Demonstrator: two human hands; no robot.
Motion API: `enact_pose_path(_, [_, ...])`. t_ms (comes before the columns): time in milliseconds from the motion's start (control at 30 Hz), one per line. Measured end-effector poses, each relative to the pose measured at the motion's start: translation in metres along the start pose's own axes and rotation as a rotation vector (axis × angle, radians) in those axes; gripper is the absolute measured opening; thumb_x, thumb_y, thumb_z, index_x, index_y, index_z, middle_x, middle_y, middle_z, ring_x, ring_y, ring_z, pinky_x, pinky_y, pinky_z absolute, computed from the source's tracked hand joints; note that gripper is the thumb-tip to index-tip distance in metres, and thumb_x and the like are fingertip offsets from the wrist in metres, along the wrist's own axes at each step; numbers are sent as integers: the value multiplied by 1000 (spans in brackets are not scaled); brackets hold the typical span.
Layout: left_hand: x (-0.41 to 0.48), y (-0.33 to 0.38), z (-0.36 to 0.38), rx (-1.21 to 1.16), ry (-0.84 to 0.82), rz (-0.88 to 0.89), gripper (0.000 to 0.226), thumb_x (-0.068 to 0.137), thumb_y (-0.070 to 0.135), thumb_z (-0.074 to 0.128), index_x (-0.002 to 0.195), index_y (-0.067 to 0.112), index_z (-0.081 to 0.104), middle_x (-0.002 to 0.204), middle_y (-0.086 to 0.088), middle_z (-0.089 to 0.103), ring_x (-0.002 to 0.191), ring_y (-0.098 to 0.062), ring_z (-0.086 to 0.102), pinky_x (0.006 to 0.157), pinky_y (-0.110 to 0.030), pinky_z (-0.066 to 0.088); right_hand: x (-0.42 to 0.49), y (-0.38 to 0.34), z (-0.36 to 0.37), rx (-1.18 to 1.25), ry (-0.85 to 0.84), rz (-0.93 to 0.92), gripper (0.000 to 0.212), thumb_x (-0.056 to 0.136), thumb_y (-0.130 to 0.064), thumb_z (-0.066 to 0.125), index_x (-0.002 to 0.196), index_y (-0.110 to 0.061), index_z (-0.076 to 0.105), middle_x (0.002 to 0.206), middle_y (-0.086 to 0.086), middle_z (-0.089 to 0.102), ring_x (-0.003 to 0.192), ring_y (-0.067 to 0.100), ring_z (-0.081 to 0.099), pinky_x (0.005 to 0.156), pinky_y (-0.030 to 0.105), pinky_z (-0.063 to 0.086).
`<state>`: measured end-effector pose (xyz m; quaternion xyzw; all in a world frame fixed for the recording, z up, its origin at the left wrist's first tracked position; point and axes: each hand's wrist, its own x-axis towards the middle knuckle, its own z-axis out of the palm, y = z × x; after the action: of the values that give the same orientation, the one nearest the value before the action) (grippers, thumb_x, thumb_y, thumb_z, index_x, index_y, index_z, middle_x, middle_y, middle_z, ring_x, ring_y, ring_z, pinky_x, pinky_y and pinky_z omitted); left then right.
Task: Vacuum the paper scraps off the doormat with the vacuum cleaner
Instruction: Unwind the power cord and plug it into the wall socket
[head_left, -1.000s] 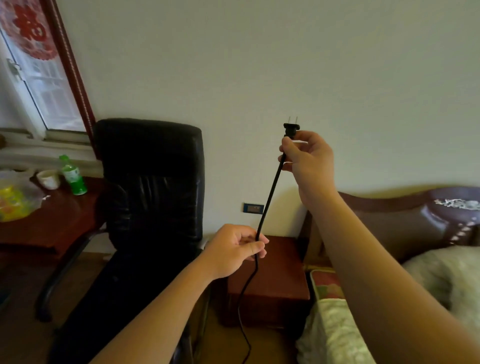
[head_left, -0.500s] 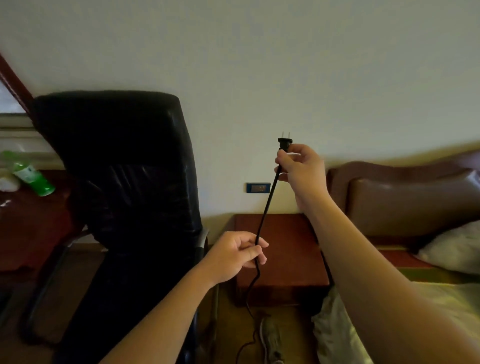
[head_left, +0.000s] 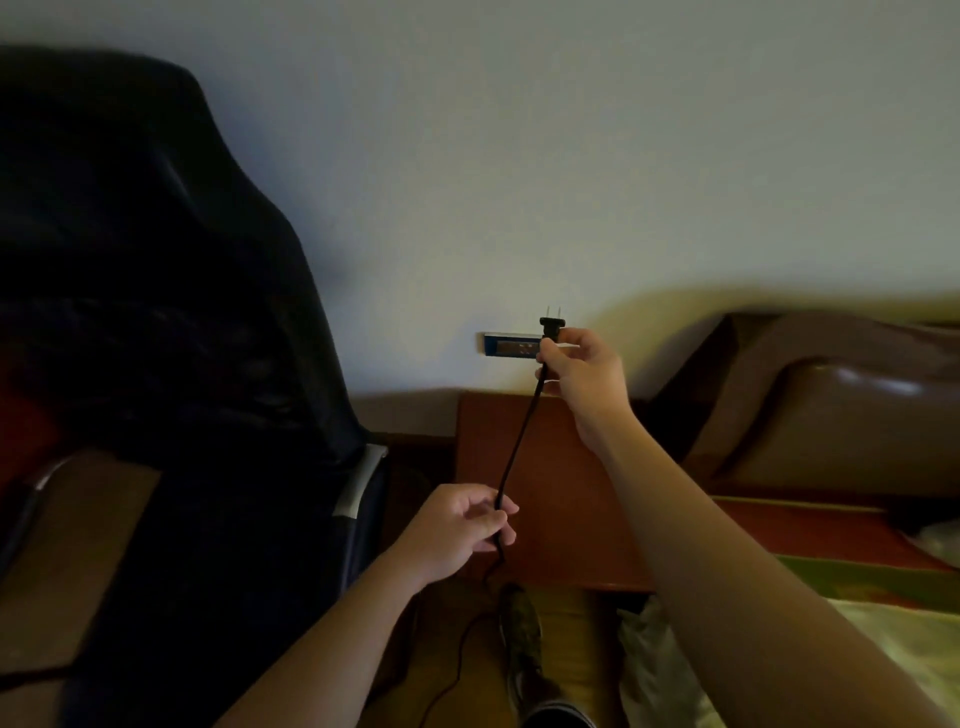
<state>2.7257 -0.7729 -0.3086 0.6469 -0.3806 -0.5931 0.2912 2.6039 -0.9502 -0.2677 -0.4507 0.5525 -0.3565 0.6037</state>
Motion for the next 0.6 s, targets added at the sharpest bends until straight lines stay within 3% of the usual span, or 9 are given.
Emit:
enact_pose_path(133, [37, -21, 1, -29, 15, -54, 13, 102, 9, 56, 104, 13, 69, 94, -14, 76, 94, -14, 75, 84, -32, 61, 48, 40, 9, -36, 13, 108, 6, 95, -18, 66, 98, -19, 61, 84, 2, 70, 75, 15, 65, 64, 29, 53])
enact_pose_path(200, [54, -32, 1, -31, 11, -78, 12, 102, 10, 56, 102, 11, 68, 93, -14, 76, 94, -15, 75, 86, -34, 62, 67, 61, 13, -47, 22, 153, 7, 94, -18, 67, 99, -16, 63, 81, 1, 70, 78, 17, 65, 70, 35, 56])
enact_pose_path(333, [83, -49, 0, -59, 17, -123, 11, 102, 10, 56, 103, 10, 67, 90, -13, 76, 92, -17, 75, 87, -38, 62, 99, 97, 22, -69, 34, 220, 10, 92, -15, 69, 85, -21, 65, 74, 1, 70, 73, 20, 65, 81, 46, 57])
enact_pose_path(600, [129, -71, -6, -127, 38, -186, 13, 101, 8, 57, 107, 13, 67, 84, -7, 75, 90, -17, 76, 86, -37, 62, 149, 136, 32, -126, 32, 278, 11, 91, -15, 70, 84, -22, 66, 78, 4, 72, 76, 21, 66, 84, 52, 57])
